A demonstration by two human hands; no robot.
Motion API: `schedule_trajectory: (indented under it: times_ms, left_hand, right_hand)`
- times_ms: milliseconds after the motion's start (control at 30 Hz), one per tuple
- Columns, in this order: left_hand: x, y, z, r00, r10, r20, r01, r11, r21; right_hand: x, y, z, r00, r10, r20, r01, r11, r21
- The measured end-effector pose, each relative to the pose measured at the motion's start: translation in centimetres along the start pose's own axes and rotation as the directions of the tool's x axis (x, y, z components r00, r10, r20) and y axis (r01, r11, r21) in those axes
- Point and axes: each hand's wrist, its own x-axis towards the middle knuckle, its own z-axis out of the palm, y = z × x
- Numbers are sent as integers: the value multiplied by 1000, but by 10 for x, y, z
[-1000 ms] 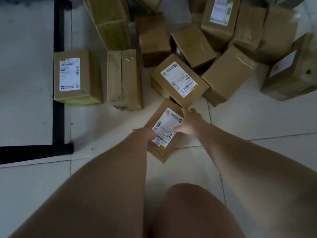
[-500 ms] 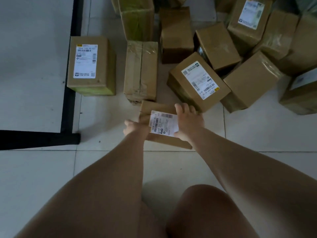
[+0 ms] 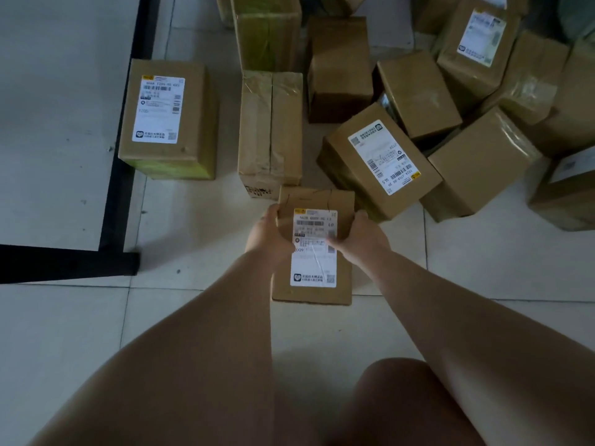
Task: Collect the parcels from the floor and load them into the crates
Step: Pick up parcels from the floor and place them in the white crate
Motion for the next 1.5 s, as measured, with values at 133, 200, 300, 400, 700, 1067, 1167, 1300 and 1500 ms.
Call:
schedule_trajectory:
  times_ms: [133, 200, 300, 400, 700, 1067, 1167, 1300, 1500]
  left_hand:
    - [-5, 5, 2, 994, 88, -59, -81, 990, 118]
    - [-11, 10, 3, 975, 205, -84, -163, 920, 356]
    - [-19, 19, 9, 932, 348, 101, -339, 741, 580]
    - [-22, 25, 24, 819, 315, 479, -571, 374, 731]
    - [-9, 27, 30, 833, 230, 502, -541, 151, 828]
    - [-29, 86, 75, 929, 40, 369, -157, 943, 294]
    - [-31, 95, 90, 933, -63, 353, -3, 983, 182]
    - [-21, 90, 94, 943, -1, 333, -68, 978, 197]
    - [-10, 85, 104, 846, 180, 502, -402, 834, 378]
  right_hand:
    - [4, -4, -19, 944, -189, -270, 134, 969, -209]
    - [12, -4, -31, 902, -275, -333, 149, 922, -358]
    - [31, 2, -48, 977, -164, -137, 73, 858, -508]
    - [42, 8, -58, 995, -93, -27, 58, 800, -598]
    - [-6, 37, -41, 991, -132, -13, 99, 805, -585]
    - [3, 72, -55, 960, 187, -208, -209, 973, -92]
    - [11, 87, -54, 987, 157, -40, -160, 983, -91]
    - [-6, 102, -45, 980, 148, -135, -180, 944, -277]
    - [-23, 108, -77, 980, -97, -176, -14, 840, -543]
